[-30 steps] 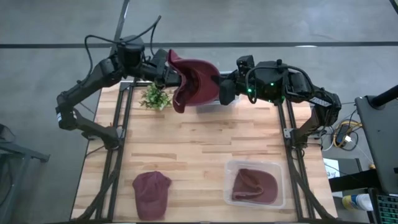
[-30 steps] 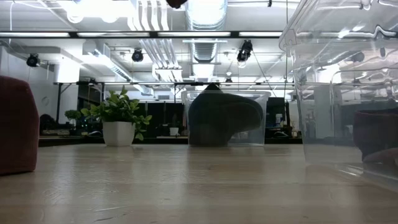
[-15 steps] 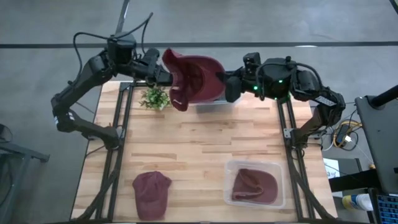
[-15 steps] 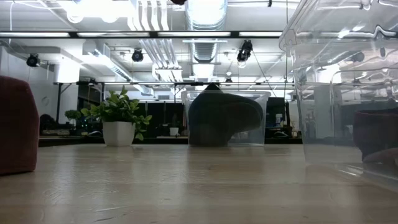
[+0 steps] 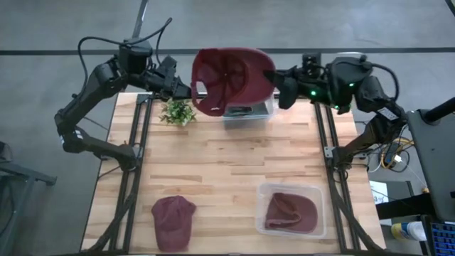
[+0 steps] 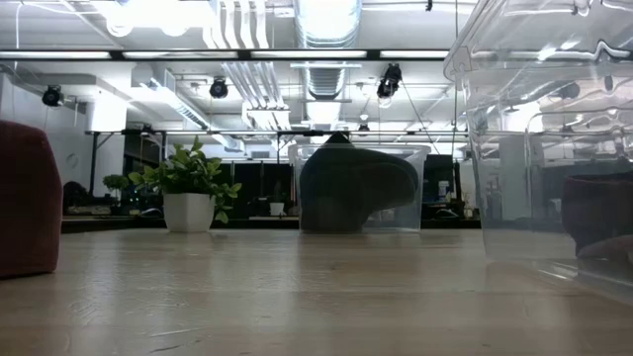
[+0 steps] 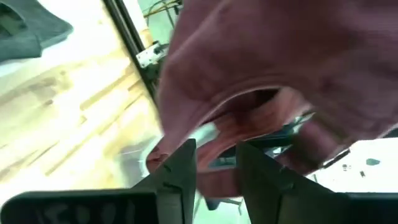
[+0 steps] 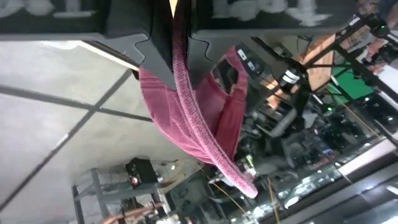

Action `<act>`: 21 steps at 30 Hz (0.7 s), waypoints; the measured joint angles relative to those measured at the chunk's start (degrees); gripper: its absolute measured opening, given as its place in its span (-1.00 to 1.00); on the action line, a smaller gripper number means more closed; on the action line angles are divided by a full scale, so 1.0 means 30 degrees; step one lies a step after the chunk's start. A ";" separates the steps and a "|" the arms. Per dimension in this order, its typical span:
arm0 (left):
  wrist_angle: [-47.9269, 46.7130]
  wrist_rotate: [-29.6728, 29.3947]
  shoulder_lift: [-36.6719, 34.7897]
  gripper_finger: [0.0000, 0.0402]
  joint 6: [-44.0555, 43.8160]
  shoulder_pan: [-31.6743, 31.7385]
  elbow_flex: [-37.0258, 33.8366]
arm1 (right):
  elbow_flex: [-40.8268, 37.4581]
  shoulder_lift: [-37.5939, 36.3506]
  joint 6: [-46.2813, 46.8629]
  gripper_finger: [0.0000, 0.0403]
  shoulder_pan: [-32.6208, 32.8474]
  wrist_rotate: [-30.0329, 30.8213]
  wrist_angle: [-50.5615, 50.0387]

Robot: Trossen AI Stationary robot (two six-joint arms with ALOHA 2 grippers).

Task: Pick & Place hat
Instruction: Put the maroon cap into the bottom transparent bin

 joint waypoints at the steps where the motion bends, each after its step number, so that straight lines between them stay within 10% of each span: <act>1: -0.0178 -0.0027 0.0008 -0.47 0.0158 0.0035 -0.0002 | 0.0000 -0.0136 -0.0113 -0.95 0.0000 -0.0059 -0.0019; 21: 0.0872 -0.1383 -0.0013 -0.47 0.0011 0.0393 0.2746 | 0.0007 -0.0739 -0.2646 -0.95 0.0080 0.1537 0.2145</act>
